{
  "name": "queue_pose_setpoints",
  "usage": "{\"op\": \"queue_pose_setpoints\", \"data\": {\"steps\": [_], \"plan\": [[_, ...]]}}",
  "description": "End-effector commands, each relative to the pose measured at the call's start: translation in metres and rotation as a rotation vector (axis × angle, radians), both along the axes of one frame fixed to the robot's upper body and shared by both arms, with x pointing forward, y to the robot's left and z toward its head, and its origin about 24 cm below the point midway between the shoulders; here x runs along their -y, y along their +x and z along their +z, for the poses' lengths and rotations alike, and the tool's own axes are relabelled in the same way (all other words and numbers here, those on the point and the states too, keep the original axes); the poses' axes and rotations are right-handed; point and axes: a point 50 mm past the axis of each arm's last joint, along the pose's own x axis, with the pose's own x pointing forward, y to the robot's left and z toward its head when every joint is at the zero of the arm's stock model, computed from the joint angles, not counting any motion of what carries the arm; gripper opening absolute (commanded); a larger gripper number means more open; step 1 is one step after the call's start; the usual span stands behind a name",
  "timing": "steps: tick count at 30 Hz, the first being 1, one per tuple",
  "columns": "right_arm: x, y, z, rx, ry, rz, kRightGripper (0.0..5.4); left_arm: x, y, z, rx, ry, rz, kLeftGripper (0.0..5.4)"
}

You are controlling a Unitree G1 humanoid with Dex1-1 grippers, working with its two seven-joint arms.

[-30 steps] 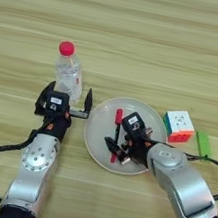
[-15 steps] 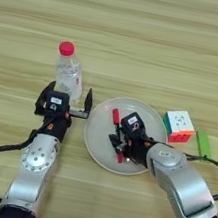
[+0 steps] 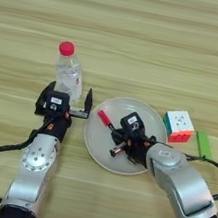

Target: Move the objects on the table

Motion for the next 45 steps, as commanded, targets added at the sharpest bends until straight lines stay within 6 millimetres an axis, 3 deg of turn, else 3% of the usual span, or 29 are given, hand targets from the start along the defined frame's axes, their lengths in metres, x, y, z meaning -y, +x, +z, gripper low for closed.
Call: {"op": "queue_pose_setpoints", "data": {"steps": [1,23,31,39,45], "plan": [[0.011,-0.004,-0.018,-0.073,-0.063,-0.048,0.45,0.001,0.001,0.002,-0.001,0.010,0.004,5.40],[0.020,0.019,0.057,0.188,0.165,-0.173,0.43,-0.001,0.001,0.001,-0.001,0.013,0.004,5.40],[0.050,0.032,0.080,0.341,0.152,-0.279,0.43,-0.001,0.001,0.002,0.000,0.012,0.004,5.40],[0.091,0.036,0.080,0.405,0.101,-0.410,0.43,-0.001,0.001,0.002,0.001,0.012,0.004,5.40],[0.109,0.033,0.077,0.409,0.094,-0.469,0.43,-0.002,0.001,0.002,0.001,0.013,0.005,5.40]]}}
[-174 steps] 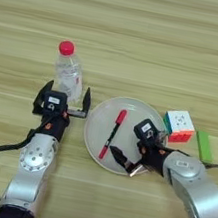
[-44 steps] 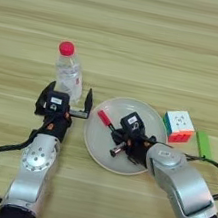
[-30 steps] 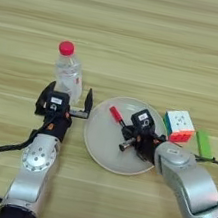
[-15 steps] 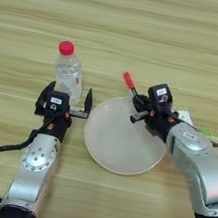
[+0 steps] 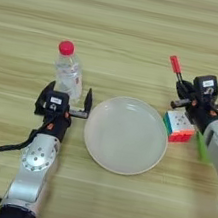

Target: Move the objects on the table

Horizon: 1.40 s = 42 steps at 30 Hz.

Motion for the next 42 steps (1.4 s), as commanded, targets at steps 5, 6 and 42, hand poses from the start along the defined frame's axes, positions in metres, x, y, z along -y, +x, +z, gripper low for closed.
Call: {"op": "queue_pose_setpoints", "data": {"steps": [5,6,42], "plan": [[0.028,-0.001,-0.010,-0.018,-0.007,-0.105,0.43,-0.002,0.001,0.002,0.000,0.011,0.004,5.40],[0.032,-0.001,-0.012,-0.025,-0.011,-0.120,0.43,-0.002,0.001,0.002,0.000,0.011,0.004,5.40],[0.077,0.007,-0.085,-0.103,-0.110,-0.311,0.43,-0.005,0.001,0.002,0.000,0.013,0.002,5.40]]}}
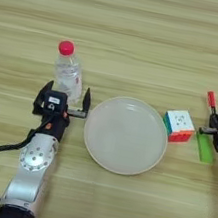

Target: Move the objects on the table

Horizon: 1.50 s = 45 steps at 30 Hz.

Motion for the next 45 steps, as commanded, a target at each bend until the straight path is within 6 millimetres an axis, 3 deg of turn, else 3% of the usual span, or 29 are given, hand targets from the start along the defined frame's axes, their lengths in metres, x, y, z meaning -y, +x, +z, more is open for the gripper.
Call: {"op": "queue_pose_setpoints", "data": {"steps": [1,22,45], "plan": [[0.005,0.002,-0.001,0.001,-0.013,-0.016,0.43,-0.001,0.001,0.002,0.001,0.012,-0.004,5.40],[0.006,0.000,-0.013,-0.086,0.042,-0.031,0.43,-0.001,0.000,0.002,0.001,0.011,-0.004,5.40],[0.004,0.004,0.000,0.014,0.030,-0.036,3.00,-0.002,0.001,0.002,0.002,0.013,-0.003,5.40]]}}
